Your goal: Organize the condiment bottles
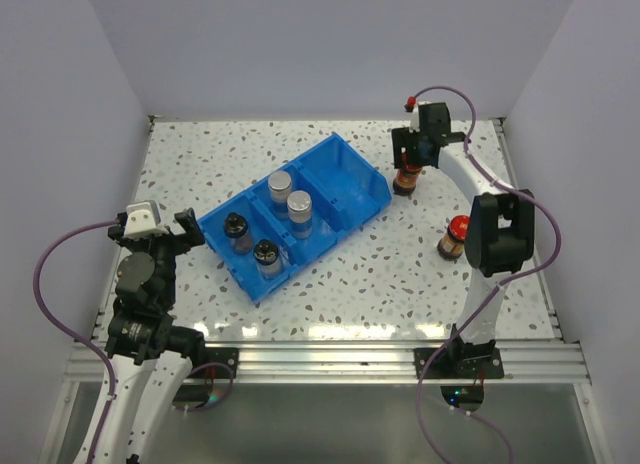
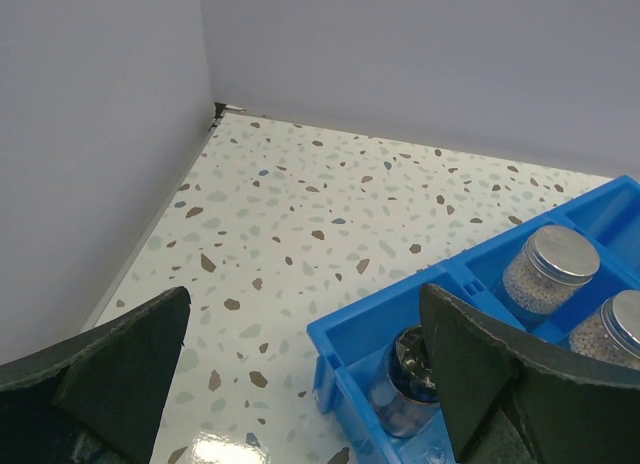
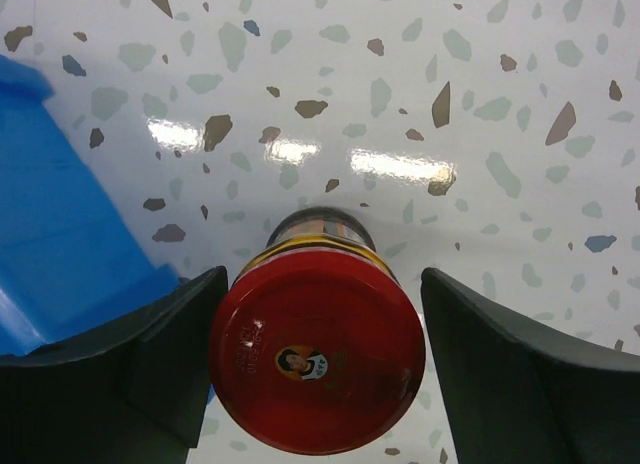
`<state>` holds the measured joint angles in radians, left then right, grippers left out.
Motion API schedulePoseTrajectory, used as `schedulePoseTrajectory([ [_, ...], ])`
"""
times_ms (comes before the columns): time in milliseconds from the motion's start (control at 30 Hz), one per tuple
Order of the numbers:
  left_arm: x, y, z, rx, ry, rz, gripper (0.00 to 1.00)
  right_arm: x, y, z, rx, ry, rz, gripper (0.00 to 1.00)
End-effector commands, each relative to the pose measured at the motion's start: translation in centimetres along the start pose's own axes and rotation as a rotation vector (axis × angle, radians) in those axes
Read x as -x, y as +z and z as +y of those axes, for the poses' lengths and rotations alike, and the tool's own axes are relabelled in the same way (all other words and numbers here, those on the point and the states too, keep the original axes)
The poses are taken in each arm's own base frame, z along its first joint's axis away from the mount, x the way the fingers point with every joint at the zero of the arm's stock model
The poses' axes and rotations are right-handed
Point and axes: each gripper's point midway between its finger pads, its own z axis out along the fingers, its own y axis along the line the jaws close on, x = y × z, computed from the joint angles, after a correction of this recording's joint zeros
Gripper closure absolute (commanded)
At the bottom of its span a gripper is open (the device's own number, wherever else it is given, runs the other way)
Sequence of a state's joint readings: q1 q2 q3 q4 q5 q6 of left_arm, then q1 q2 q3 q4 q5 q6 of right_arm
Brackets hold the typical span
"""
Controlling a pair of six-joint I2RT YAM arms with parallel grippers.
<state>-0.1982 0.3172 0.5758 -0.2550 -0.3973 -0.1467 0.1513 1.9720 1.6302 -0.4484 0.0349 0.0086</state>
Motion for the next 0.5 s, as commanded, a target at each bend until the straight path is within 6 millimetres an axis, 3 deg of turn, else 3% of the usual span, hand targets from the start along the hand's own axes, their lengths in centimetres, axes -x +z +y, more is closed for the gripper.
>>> schedulePoseTrajectory([
  [0,0.8,0.2,-0.4,-0.012,-0.014,-0.031,0.00,2.0,-0.4,0.2,0.010,0.011,-0.043,0.27],
  [67,0.8,0.2,-0.4,-0.012,-0.013,-0.028,0.00,1.7,-0.4,0.2,0.017,0.003,-0.029,0.46],
  [100,0.7,0.2,-0.4,-0.012,-0.014,-0.028,0.00,1.7,-0.6,0.3,0.021,0.000,-0.029,0.72],
  [233,0.9,0.2,-0.4,-0.012,-0.016,-0.032,0.00,3.4,-2.7,0.4,0.031,-0.038,-0.095,0.99],
  [267,0.8,0.2,-0.4,-0.014,-0.015,-0.031,0.00,4.9,-4.4,0.3,0.030,-0.049,-0.147,1.00],
  [400,0.8,0.2,-0.5,-0.017,-0.016,-0.029,0.00,7.7,-8.1,0.2,0.028,-0.057,-0.261,1.00],
  [467,0.8,0.2,-0.4,-0.015,-0.015,-0.029,0.00,8.6,-9.2,0.3,0.029,-0.058,-0.298,1.00],
])
